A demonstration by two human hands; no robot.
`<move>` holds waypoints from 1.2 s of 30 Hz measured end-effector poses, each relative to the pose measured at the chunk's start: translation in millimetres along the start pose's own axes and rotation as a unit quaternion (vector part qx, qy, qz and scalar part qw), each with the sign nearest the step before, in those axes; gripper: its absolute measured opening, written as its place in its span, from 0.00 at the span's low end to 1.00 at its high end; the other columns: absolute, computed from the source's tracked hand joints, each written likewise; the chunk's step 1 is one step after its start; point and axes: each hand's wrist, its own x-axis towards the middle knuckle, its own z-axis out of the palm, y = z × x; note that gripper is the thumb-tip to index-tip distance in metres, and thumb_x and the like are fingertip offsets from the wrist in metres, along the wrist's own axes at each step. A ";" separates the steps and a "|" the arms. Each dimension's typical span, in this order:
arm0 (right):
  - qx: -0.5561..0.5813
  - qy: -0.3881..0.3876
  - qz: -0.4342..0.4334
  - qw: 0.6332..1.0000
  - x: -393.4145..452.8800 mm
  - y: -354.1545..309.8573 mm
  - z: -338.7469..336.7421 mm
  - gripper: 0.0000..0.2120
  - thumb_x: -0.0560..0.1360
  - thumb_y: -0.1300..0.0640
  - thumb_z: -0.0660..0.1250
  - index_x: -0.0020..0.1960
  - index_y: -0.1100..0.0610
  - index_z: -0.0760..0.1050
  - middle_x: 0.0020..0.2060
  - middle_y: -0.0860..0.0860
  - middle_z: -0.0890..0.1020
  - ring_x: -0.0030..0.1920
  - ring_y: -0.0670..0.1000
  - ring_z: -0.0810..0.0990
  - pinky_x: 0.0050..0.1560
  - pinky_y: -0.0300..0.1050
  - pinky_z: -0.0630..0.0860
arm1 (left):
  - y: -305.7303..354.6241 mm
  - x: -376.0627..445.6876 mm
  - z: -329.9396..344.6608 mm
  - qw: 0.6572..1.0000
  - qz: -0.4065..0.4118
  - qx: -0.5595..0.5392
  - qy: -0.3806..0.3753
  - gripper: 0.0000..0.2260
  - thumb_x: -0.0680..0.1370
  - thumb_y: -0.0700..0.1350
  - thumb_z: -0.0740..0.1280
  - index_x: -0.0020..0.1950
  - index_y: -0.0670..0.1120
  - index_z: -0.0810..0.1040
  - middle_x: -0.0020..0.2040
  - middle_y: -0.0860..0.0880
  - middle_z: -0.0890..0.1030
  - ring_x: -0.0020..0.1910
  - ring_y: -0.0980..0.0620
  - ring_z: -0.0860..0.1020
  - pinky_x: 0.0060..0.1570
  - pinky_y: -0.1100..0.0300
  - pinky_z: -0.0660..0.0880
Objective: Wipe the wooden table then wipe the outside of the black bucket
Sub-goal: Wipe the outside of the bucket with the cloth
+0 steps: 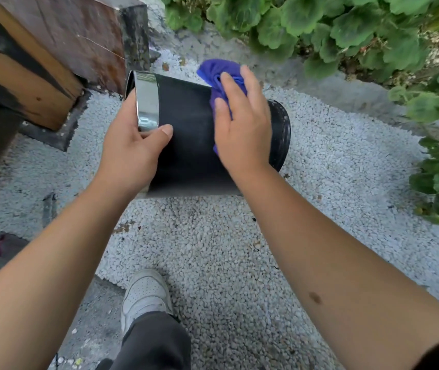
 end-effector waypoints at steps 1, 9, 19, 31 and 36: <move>-0.002 -0.005 0.016 1.000 1.5 7.3 -0.9 0.17 0.78 0.57 0.63 0.65 0.61 0.76 0.69 0.61 0.72 0.67 0.60 0.72 0.66 0.58 0.69 | -0.2 -0.8 0.6 1.000 0.001 0.004 0.005 0.21 0.76 0.33 0.62 0.69 0.43 0.71 0.57 0.56 0.83 0.58 0.56 0.81 0.56 0.63 0.75; -0.027 -0.008 0.069 0.997 7.2 32.0 -8.6 0.17 0.79 0.56 0.61 0.66 0.55 0.76 0.71 0.54 0.70 0.68 0.53 0.70 0.71 0.61 0.60 | -3.3 1.3 2.8 1.000 0.003 0.004 0.020 0.22 0.77 0.33 0.61 0.72 0.40 0.68 0.57 0.59 0.83 0.58 0.59 0.80 0.57 0.66 0.73; 0.003 -0.011 0.100 0.995 7.8 49.0 -15.6 0.17 0.80 0.59 0.60 0.68 0.57 0.74 0.72 0.55 0.68 0.70 0.56 0.67 0.71 0.54 0.64 | 1.1 -7.0 -3.3 0.999 -0.009 0.034 0.018 0.24 0.78 0.36 0.61 0.74 0.41 0.66 0.63 0.50 0.80 0.62 0.53 0.79 0.64 0.55 0.74; 0.098 0.057 0.159 0.981 12.9 33.7 -23.3 0.16 0.79 0.64 0.60 0.65 0.59 0.76 0.69 0.53 0.70 0.65 0.42 0.67 0.58 0.18 0.56 | -1.5 -16.3 -13.3 0.999 -0.036 0.012 0.028 0.24 0.79 0.36 0.62 0.75 0.42 0.66 0.61 0.54 0.81 0.61 0.55 0.80 0.60 0.60 0.75; 0.198 0.145 0.256 0.935 30.3 31.8 -37.0 0.15 0.79 0.61 0.60 0.64 0.55 0.76 0.64 0.49 0.77 0.64 0.45 0.75 0.66 0.35 0.68 | 2.8 -11.5 -19.2 0.999 -0.039 0.024 0.017 0.21 0.78 0.33 0.62 0.72 0.42 0.71 0.56 0.56 0.84 0.56 0.57 0.82 0.54 0.65 0.75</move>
